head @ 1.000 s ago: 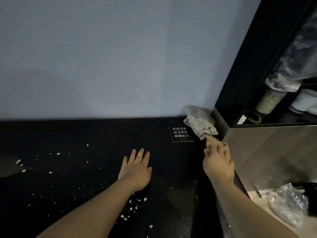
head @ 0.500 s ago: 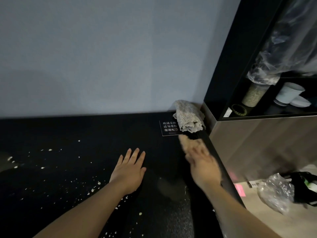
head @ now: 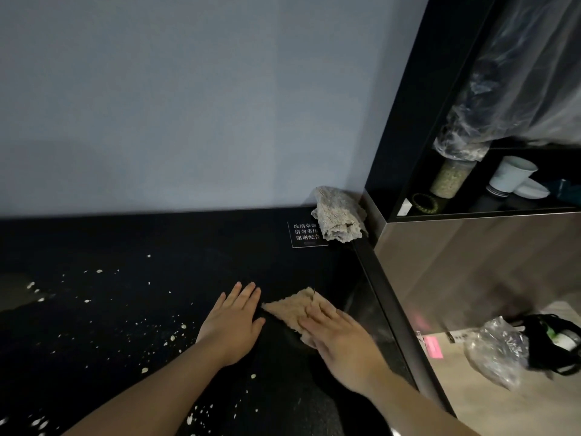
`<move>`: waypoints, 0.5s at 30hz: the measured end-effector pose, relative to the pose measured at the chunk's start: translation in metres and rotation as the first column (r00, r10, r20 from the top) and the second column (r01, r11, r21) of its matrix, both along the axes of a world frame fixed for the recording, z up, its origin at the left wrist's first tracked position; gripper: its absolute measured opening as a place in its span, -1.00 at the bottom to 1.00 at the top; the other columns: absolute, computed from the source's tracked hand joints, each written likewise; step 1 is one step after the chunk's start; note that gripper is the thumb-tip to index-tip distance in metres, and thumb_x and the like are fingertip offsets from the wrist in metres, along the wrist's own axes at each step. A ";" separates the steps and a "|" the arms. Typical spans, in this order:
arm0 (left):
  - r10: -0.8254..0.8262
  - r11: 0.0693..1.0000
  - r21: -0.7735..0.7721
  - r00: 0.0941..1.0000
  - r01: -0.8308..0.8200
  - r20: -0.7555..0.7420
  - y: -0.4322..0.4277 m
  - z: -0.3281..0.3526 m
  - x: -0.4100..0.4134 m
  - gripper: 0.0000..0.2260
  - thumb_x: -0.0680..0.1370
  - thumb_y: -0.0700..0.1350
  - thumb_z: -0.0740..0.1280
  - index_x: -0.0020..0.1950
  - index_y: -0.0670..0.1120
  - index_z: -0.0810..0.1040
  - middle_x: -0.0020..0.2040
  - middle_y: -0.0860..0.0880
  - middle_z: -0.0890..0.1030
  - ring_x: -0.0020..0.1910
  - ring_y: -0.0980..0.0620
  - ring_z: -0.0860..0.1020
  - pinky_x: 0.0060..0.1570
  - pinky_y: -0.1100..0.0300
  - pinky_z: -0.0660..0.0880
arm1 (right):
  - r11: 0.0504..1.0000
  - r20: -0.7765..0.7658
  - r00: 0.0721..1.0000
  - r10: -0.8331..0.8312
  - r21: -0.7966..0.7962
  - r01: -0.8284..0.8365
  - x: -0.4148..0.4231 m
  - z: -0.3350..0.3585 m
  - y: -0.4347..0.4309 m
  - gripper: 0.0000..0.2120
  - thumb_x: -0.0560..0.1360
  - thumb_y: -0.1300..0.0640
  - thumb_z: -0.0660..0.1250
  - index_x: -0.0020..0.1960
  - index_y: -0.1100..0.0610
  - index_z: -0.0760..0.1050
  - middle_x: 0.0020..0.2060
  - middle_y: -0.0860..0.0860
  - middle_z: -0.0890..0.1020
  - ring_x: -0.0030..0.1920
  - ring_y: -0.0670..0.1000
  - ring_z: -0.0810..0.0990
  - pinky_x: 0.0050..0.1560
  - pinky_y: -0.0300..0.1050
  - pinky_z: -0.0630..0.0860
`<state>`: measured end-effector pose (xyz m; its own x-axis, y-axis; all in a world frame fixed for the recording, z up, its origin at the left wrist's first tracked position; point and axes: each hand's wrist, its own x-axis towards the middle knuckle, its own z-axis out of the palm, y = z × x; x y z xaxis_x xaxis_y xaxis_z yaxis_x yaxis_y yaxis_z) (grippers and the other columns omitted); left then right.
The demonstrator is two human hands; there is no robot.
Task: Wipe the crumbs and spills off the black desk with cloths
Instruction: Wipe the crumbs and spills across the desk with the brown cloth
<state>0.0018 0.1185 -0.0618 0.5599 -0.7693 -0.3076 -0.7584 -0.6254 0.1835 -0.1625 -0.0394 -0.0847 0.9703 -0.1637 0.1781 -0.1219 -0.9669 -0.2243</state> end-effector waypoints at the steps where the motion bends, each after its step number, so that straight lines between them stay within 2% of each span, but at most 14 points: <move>1: -0.010 1.000 -0.005 1.000 0.010 0.006 0.003 0.000 -0.001 -0.47 0.64 0.09 -0.02 0.53 -0.02 -0.15 0.55 0.04 -0.17 0.51 0.06 -0.22 0.46 0.09 -0.19 | 1.000 -0.037 0.999 -0.027 -0.005 0.027 -0.007 0.003 -0.011 -0.62 0.49 -0.02 0.13 0.29 -0.15 0.43 0.27 -0.12 0.53 0.30 -0.08 0.47 0.15 -0.14 0.50; 2: -0.020 1.000 -0.010 1.000 0.020 0.016 0.006 -0.001 -0.003 -0.47 0.64 0.09 -0.03 0.54 -0.02 -0.14 0.55 0.04 -0.16 0.51 0.06 -0.21 0.46 0.10 -0.19 | 0.991 -0.038 0.990 -0.133 0.021 0.133 -0.014 0.007 -0.023 -0.62 0.53 -0.03 0.08 0.34 -0.14 0.36 0.34 -0.10 0.46 0.36 -0.08 0.39 0.22 -0.13 0.46; 3: -0.028 1.000 -0.013 0.999 0.029 0.024 0.009 -0.003 -0.006 -0.47 0.64 0.10 -0.03 0.54 -0.02 -0.14 0.55 0.05 -0.16 0.51 0.07 -0.21 0.46 0.10 -0.19 | 0.952 -0.051 0.956 -0.288 0.092 0.292 -0.019 0.007 -0.035 -0.59 0.59 -0.03 0.03 0.43 -0.13 0.26 0.44 -0.09 0.32 0.45 -0.09 0.24 0.35 -0.12 0.32; 4: -0.036 0.999 -0.009 0.999 0.036 0.027 0.012 -0.004 -0.010 -0.46 0.63 0.13 -0.05 0.54 -0.02 -0.14 0.55 0.05 -0.17 0.51 0.07 -0.22 0.46 0.10 -0.19 | 0.885 -0.068 0.895 -0.440 0.137 0.445 -0.024 0.004 -0.044 -0.57 0.63 -0.04 -0.02 0.49 -0.11 0.14 0.50 -0.08 0.17 0.50 -0.08 0.08 0.43 -0.10 0.16; 5: -0.044 0.999 0.005 0.999 0.044 0.029 0.015 -0.004 -0.015 -0.43 0.61 0.18 -0.08 0.53 -0.01 -0.16 0.55 0.05 -0.18 0.50 0.07 -0.24 0.46 0.09 -0.21 | 0.839 -0.060 0.850 -0.523 0.142 0.526 -0.025 0.000 -0.041 -0.54 0.63 -0.02 -0.03 0.52 -0.10 0.05 0.52 -0.09 0.07 0.52 -0.06 -0.02 0.46 -0.10 0.06; 6: -0.057 0.998 0.019 0.998 0.056 0.032 0.018 -0.005 -0.019 -0.36 0.55 0.28 -0.15 0.53 -0.01 -0.18 0.54 0.04 -0.21 0.49 0.08 -0.27 0.45 0.07 -0.23 | 0.842 -0.031 0.850 -0.527 0.117 0.526 -0.022 0.000 -0.028 -0.51 0.63 0.02 -0.01 0.53 -0.11 -0.02 0.53 -0.10 0.04 0.52 -0.05 -0.08 0.46 -0.13 0.03; 7: -0.068 0.998 0.022 0.997 0.067 0.028 0.020 -0.005 -0.024 -0.23 0.43 0.40 -0.26 0.53 -0.01 -0.21 0.53 0.05 -0.24 0.46 0.10 -0.31 0.45 0.05 -0.25 | 0.894 -0.003 0.897 -0.442 0.073 0.441 -0.019 -0.002 -0.010 -0.47 0.61 0.05 0.03 0.53 -0.14 -0.04 0.52 -0.13 0.04 0.52 -0.06 -0.08 0.43 -0.16 0.06; 8: -0.082 0.996 0.027 0.996 0.082 0.024 0.022 -0.005 -0.028 -0.08 0.28 0.47 -0.39 0.52 -0.01 -0.23 0.53 0.05 -0.26 0.43 0.11 -0.34 0.45 0.02 -0.26 | 0.942 0.002 0.944 -0.330 0.073 0.329 -0.018 0.000 0.012 -0.45 0.57 0.06 0.08 0.52 -0.17 0.02 0.49 -0.18 0.10 0.51 -0.09 0.00 0.41 -0.20 0.13; 10: -0.096 0.994 0.053 0.995 0.094 0.031 0.025 -0.005 -0.033 0.07 0.09 0.49 -0.51 0.52 0.00 -0.26 0.52 0.05 -0.28 0.39 0.12 -0.38 0.41 -0.02 -0.31 | 0.996 -0.022 0.996 -0.087 0.034 0.088 -0.027 0.001 0.034 -0.54 0.51 -0.02 0.10 0.40 -0.19 0.31 0.38 -0.22 0.29 0.40 -0.13 0.30 0.32 -0.20 0.25; 11: -0.096 0.994 0.050 0.995 0.094 0.038 0.026 -0.003 -0.036 0.07 0.07 0.49 -0.49 0.52 0.01 -0.27 0.52 0.06 -0.29 0.41 0.10 -0.38 0.40 -0.04 -0.32 | 0.998 -0.071 0.996 -0.059 0.016 0.060 -0.033 0.002 0.029 -0.56 0.49 -0.05 0.06 0.35 -0.16 0.40 0.35 -0.21 0.36 0.36 -0.12 0.37 0.32 -0.16 0.26; 12: -0.099 0.994 0.050 0.994 0.097 0.038 0.028 -0.003 -0.038 0.07 0.08 0.49 -0.46 0.52 0.02 -0.27 0.51 0.08 -0.30 0.45 0.07 -0.36 0.40 -0.06 -0.33 | 0.994 -0.093 0.990 -0.102 0.019 0.104 -0.037 0.003 0.016 -0.55 0.50 -0.06 0.02 0.34 -0.12 0.42 0.35 -0.17 0.38 0.37 -0.08 0.38 0.33 -0.10 0.27; 13: -0.097 0.994 0.059 0.995 0.095 0.037 0.030 -0.003 -0.041 0.07 0.07 0.50 -0.44 0.51 0.02 -0.27 0.49 0.11 -0.31 0.47 0.05 -0.34 0.41 -0.07 -0.32 | 0.973 -0.075 0.973 -0.217 0.056 0.222 -0.042 0.003 0.003 -0.51 0.50 -0.09 -0.03 0.37 -0.09 0.39 0.39 -0.14 0.33 0.40 -0.04 0.34 0.35 -0.05 0.28; 15: -0.077 0.995 0.059 0.996 0.075 0.037 0.033 -0.004 -0.049 0.07 0.05 0.51 -0.48 0.50 0.03 -0.32 0.42 0.13 -0.38 0.47 0.03 -0.35 0.42 -0.08 -0.31 | 0.852 -0.066 0.860 -0.506 0.114 0.511 -0.047 -0.002 -0.014 -0.44 0.53 -0.13 -0.17 0.48 -0.06 0.19 0.49 -0.10 0.14 0.49 -0.02 0.14 0.41 -0.03 0.19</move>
<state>-0.0474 0.1513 -0.0657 0.5132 -0.7915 -0.3318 -0.8099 -0.5746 0.1182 -0.2091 -0.0536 -0.0863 0.7504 -0.6543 0.0934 -0.5983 -0.7325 -0.3248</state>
